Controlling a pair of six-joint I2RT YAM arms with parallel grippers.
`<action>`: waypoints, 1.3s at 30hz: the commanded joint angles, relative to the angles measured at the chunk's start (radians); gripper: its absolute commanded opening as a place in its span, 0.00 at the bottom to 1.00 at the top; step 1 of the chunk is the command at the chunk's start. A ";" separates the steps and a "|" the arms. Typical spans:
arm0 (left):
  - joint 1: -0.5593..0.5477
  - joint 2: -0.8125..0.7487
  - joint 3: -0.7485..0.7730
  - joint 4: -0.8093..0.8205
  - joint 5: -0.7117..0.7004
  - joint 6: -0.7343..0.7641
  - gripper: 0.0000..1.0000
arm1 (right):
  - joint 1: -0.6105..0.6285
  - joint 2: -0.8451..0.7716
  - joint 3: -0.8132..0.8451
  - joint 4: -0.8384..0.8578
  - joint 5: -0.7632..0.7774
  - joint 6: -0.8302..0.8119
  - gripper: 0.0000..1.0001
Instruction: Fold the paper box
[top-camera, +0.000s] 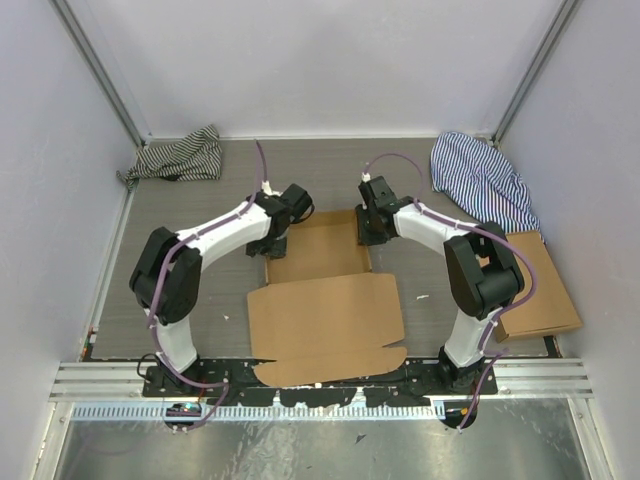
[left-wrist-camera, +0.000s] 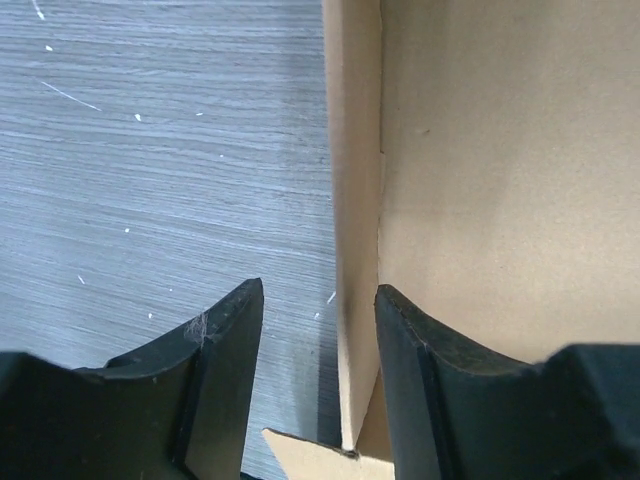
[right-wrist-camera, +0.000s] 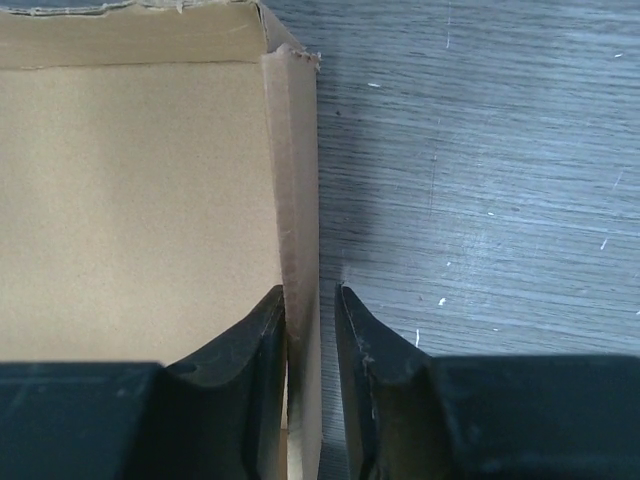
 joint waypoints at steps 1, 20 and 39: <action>0.013 -0.068 -0.006 -0.017 -0.034 -0.028 0.55 | -0.002 -0.061 0.011 0.024 0.023 0.006 0.32; 0.035 -0.600 -0.061 -0.145 0.048 0.050 0.52 | -0.002 0.025 0.188 -0.114 0.067 -0.100 0.22; 0.035 -1.022 -0.302 -0.168 0.021 0.071 0.52 | -0.009 0.147 0.265 -0.152 0.037 -0.024 0.01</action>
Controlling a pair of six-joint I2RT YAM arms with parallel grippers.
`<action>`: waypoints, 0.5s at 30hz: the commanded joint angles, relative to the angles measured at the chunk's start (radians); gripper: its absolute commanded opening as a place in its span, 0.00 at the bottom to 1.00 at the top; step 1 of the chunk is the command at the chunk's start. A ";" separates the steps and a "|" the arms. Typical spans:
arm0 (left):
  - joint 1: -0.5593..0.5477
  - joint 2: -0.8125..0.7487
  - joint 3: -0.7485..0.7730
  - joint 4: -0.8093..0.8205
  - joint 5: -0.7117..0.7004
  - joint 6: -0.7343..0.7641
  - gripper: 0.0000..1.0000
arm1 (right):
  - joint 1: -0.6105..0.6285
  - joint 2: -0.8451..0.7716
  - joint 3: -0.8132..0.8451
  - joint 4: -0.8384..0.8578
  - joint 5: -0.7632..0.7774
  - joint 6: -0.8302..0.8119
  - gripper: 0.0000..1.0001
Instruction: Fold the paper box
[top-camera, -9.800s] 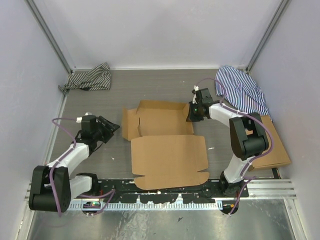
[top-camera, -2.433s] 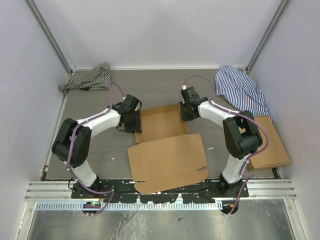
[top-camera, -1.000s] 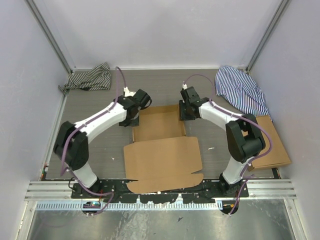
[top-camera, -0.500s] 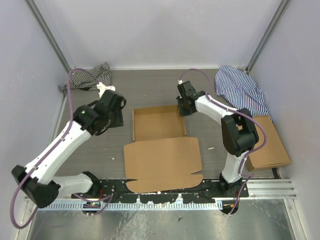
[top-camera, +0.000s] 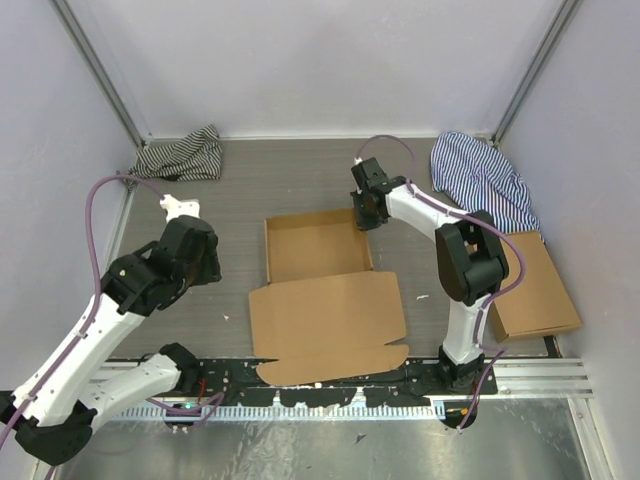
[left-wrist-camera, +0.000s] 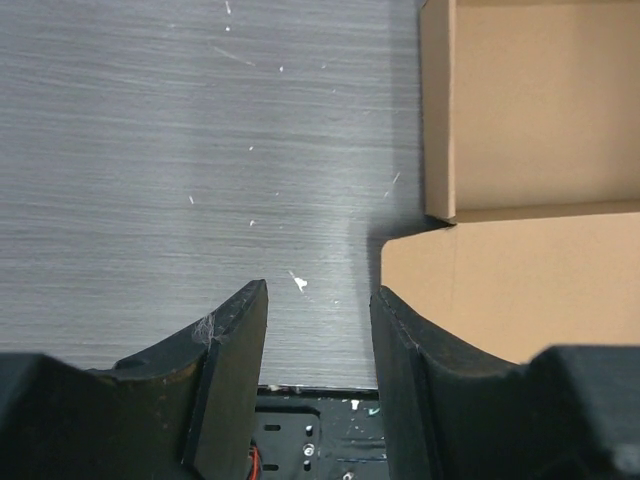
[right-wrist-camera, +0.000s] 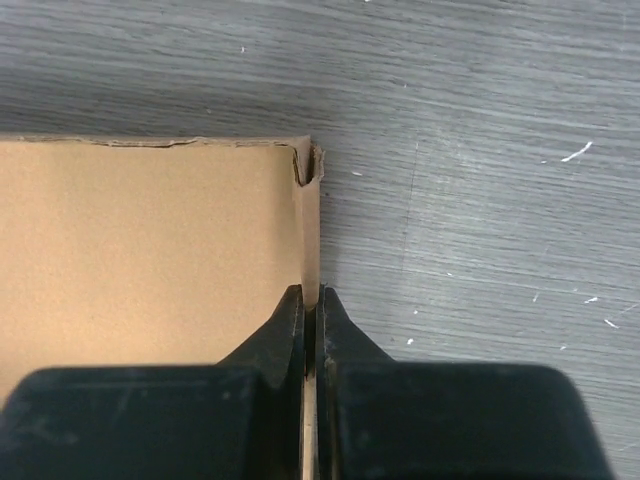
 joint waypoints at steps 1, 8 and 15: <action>0.003 -0.060 -0.065 0.001 -0.009 0.014 0.52 | -0.011 0.028 0.025 0.012 -0.026 0.079 0.01; 0.002 -0.174 -0.143 0.026 -0.020 -0.032 0.52 | -0.045 -0.096 -0.076 0.009 -0.034 0.411 0.01; 0.003 -0.256 -0.204 0.052 -0.008 -0.077 0.50 | -0.011 -0.327 -0.219 -0.095 -0.028 0.805 0.02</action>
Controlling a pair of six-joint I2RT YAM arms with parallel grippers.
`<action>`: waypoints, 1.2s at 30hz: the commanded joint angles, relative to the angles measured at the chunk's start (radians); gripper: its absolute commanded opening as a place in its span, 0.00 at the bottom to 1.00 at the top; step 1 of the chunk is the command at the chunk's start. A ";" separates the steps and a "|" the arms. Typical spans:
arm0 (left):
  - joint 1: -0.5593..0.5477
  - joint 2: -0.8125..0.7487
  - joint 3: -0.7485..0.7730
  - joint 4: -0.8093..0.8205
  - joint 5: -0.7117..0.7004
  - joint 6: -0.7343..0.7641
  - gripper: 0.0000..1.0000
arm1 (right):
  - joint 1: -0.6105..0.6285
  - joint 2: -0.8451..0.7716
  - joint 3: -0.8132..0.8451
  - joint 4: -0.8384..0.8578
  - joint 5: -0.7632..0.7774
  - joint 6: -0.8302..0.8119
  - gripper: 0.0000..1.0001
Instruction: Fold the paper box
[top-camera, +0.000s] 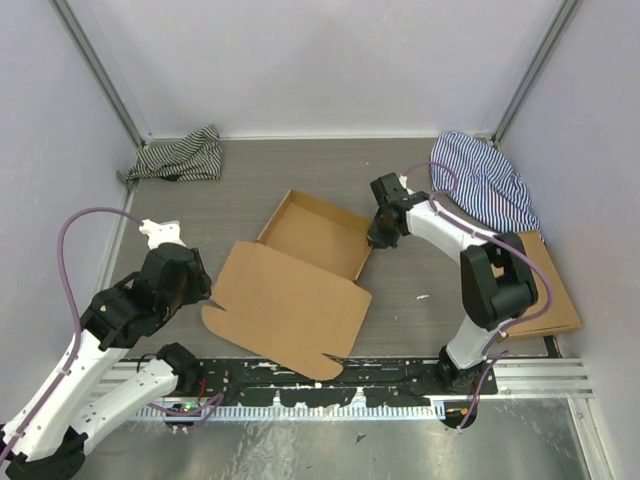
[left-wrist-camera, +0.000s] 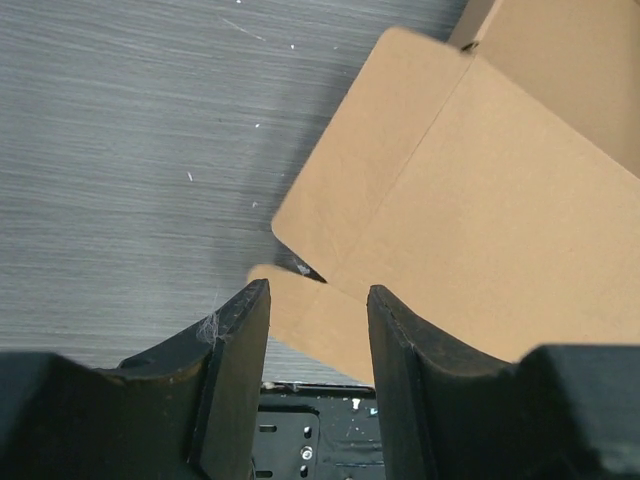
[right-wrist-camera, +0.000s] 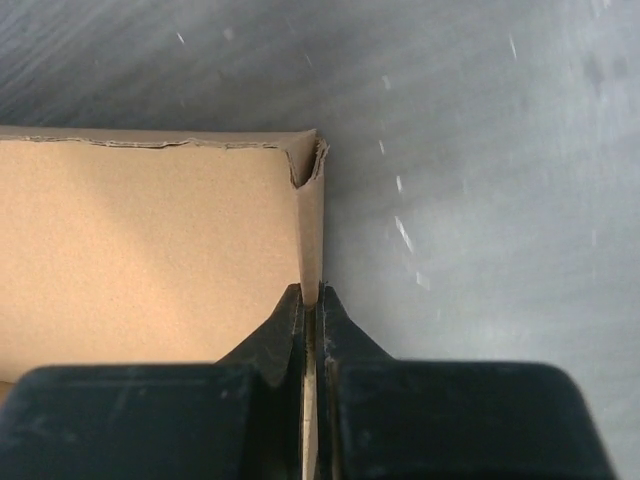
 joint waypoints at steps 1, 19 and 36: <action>0.002 -0.036 -0.026 0.037 -0.004 -0.030 0.50 | 0.052 -0.191 -0.017 -0.137 -0.026 0.337 0.08; -0.004 -0.124 -0.049 0.070 0.018 -0.029 0.49 | 0.279 -0.271 0.177 -0.002 0.333 -0.509 0.98; -0.005 -0.132 -0.039 0.044 -0.026 -0.032 0.48 | 0.122 0.307 0.490 0.017 -0.007 -0.687 0.78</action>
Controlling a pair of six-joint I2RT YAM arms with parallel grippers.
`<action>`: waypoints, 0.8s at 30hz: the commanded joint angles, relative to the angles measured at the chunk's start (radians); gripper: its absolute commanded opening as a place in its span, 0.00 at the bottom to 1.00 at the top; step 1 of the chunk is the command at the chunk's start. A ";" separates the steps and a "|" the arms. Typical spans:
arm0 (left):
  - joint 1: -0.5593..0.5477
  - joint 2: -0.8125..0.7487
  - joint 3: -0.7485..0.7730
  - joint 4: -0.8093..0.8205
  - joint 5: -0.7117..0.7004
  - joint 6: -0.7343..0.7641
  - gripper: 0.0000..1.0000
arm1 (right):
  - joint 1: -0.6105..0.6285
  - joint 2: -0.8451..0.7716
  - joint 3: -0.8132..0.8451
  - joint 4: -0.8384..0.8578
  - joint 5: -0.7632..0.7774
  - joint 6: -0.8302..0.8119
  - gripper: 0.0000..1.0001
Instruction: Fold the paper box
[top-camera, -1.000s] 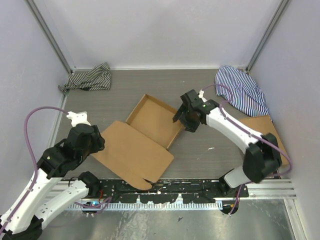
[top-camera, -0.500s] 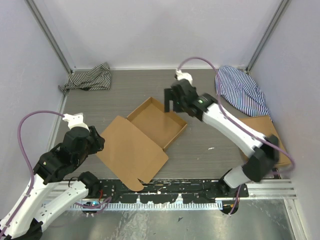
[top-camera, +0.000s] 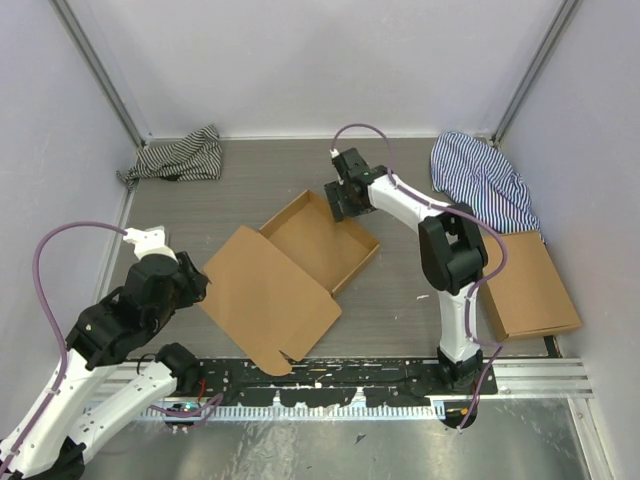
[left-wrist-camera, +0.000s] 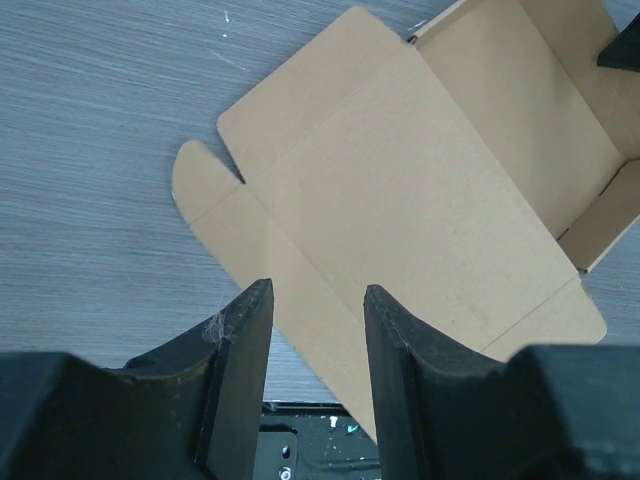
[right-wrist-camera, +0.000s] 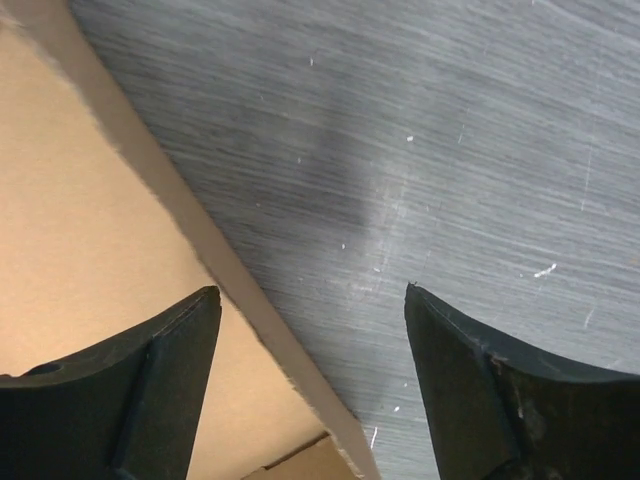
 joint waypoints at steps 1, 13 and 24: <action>-0.004 0.002 0.006 0.005 -0.018 0.001 0.48 | 0.003 0.012 0.075 0.064 -0.143 -0.050 0.76; -0.003 0.045 0.002 0.015 -0.008 0.007 0.47 | -0.005 0.088 0.083 0.056 -0.131 0.059 0.18; -0.002 0.050 0.000 0.015 -0.011 0.004 0.47 | -0.012 -0.320 -0.516 0.292 -0.271 0.665 0.01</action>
